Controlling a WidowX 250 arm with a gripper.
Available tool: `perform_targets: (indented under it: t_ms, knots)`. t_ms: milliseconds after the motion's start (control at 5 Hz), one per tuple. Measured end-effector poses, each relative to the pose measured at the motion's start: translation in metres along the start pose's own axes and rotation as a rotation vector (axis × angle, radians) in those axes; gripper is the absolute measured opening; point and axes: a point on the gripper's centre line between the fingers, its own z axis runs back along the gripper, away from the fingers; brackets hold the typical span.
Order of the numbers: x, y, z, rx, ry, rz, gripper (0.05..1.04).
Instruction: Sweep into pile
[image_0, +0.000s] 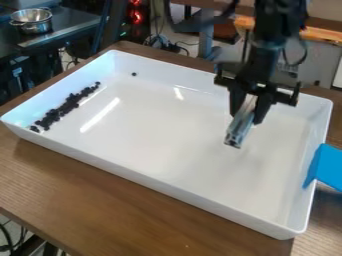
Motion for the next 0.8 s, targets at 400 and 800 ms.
perform_targets:
  t_ms: [400, 800]
  knots:
    - [-0.006, -0.001, -0.028, 0.023, 0.061, -0.058, 0.731]
    - [-0.005, -0.01, 0.009, -0.055, 0.088, -0.086, 1.002]
